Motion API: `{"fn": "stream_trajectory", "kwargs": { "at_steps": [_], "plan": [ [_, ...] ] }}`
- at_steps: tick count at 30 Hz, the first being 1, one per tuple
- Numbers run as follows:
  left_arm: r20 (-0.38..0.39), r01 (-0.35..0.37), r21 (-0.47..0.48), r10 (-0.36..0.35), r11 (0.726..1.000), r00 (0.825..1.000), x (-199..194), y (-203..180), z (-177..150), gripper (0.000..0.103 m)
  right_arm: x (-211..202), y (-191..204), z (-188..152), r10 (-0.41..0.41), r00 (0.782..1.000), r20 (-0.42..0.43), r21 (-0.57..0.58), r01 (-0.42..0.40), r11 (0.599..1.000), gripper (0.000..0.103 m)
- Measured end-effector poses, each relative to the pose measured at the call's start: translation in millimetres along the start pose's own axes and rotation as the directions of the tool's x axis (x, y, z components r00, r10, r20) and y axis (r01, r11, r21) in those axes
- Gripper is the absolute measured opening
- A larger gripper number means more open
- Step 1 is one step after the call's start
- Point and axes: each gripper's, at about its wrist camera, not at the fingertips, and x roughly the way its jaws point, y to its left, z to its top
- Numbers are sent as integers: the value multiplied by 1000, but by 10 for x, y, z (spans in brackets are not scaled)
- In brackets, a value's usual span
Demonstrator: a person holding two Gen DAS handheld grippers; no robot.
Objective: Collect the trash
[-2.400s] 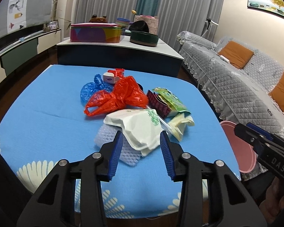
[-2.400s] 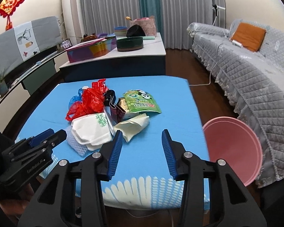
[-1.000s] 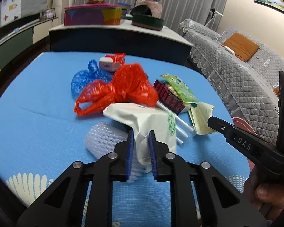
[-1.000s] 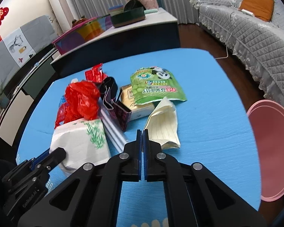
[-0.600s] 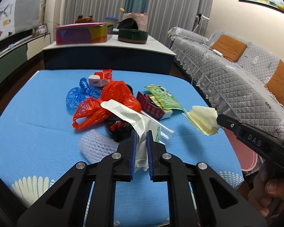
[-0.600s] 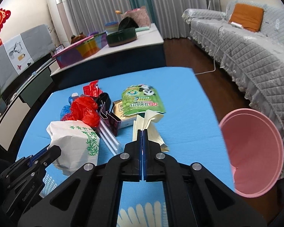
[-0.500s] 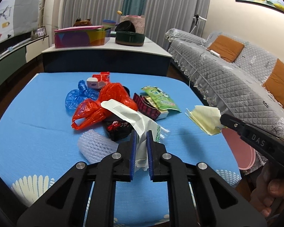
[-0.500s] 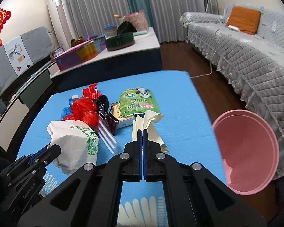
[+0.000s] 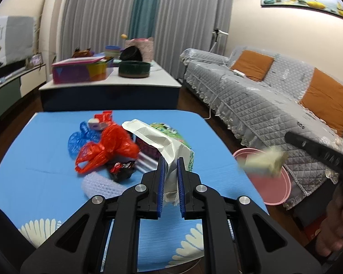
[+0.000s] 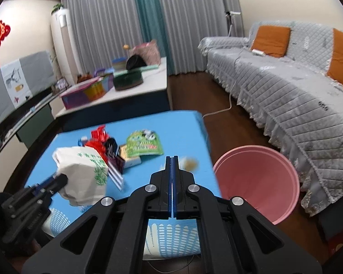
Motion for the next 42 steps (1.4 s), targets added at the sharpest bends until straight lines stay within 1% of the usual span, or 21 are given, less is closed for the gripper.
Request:
{"fn": "stream_trajectory", "kwargs": {
  "at_steps": [5,10,16,20,26,29,33,35,38,39,40,42],
  "plan": [
    [19,38,39,-38,999,999,-92,-199,66,11,-288,-104,87,-25,997,68,-14,26,1000,0],
    [31,59,68,-61,996,998,-138,-355,141,11,-348,-382,197,-38,997,66,25,36,999,0],
    [42,42,50,-44,998,998,-66,-381,279,11,-402,-682,431,-50,996,79,3,49,999,0],
    [30,41,49,-43,998,999,18,-418,299,11,-343,-938,534,-43,997,67,29,41,999,0],
    [19,58,73,-59,996,998,139,-533,309,11,-219,-1193,526,-49,997,55,75,44,996,0],
    [14,61,66,-62,996,998,205,-533,327,11,-148,-1266,475,-43,998,34,88,40,995,0],
    [17,50,43,-51,998,999,236,-459,327,11,-20,-1249,367,-14,1000,0,67,14,998,0],
    [19,40,31,-40,999,999,242,-400,330,11,52,-1206,302,3,1000,-22,54,-1,999,4],
    [31,30,13,-30,999,999,200,-294,359,11,158,-1148,192,37,997,-64,46,-34,998,7],
    [37,29,5,-29,1000,999,169,-254,381,11,170,-1108,155,40,997,-71,40,-37,998,14],
    [42,29,0,-29,1000,999,143,-230,402,11,174,-1080,133,37,997,-74,35,-35,999,24],
    [67,38,-11,-38,999,997,29,-144,497,11,177,-997,38,32,996,-82,22,-30,999,32]
  ]
}}
